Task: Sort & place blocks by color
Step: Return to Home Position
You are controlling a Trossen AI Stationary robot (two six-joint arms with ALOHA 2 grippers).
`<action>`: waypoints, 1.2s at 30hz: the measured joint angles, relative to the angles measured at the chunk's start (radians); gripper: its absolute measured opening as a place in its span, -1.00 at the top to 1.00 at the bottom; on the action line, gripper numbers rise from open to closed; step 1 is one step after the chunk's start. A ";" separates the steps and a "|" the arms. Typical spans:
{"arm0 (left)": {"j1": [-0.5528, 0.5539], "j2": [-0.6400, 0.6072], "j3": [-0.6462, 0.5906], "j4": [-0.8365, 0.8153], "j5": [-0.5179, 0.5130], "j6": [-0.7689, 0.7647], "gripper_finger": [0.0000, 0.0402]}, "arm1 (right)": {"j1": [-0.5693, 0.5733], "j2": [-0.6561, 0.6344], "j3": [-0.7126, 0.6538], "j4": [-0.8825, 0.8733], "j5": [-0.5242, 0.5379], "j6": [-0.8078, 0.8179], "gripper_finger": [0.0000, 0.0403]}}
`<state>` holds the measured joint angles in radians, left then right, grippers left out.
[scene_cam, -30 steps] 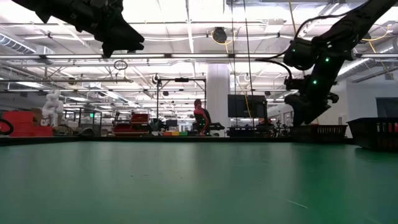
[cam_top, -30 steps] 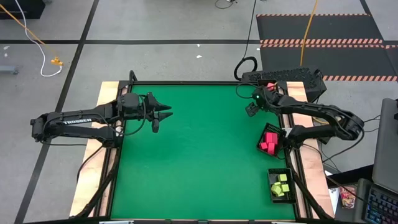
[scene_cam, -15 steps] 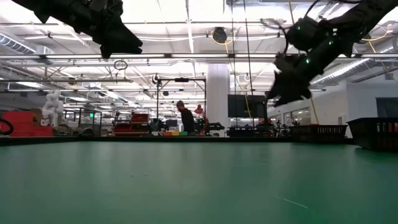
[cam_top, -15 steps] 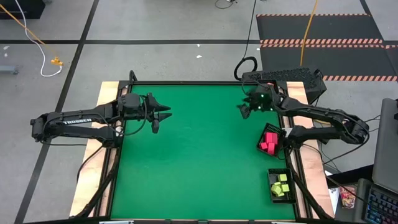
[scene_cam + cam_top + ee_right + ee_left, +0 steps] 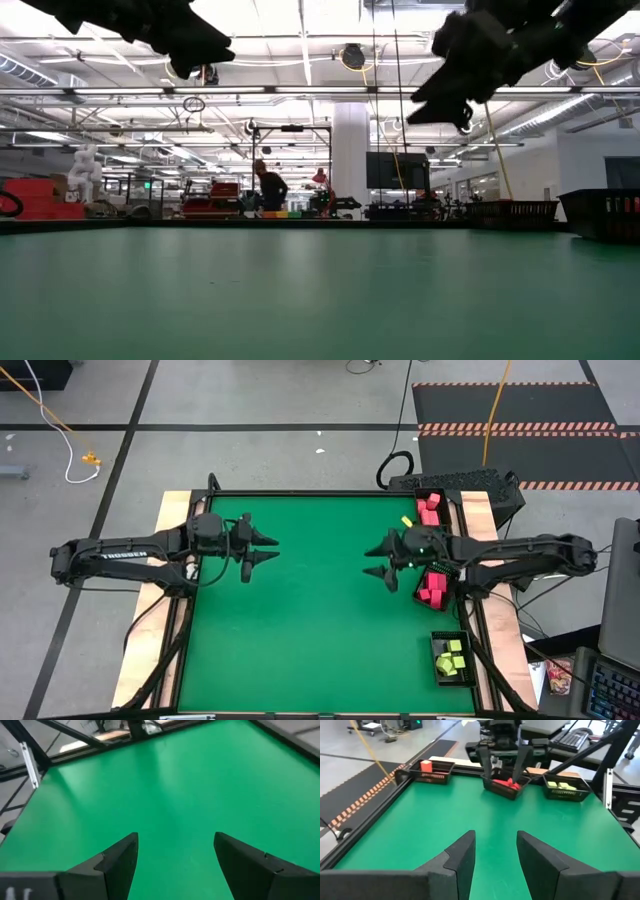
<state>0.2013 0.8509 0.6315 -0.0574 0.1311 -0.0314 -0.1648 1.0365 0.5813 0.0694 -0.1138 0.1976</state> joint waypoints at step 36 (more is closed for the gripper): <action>0.113 -0.454 -0.439 0.347 0.111 -0.114 0.27 | 0.245 -0.771 -0.381 0.038 0.323 -0.026 -0.26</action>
<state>0.3141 0.3969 0.1921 0.2892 0.2419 -0.1452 0.0803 0.2652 0.2005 0.1075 0.2092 0.1711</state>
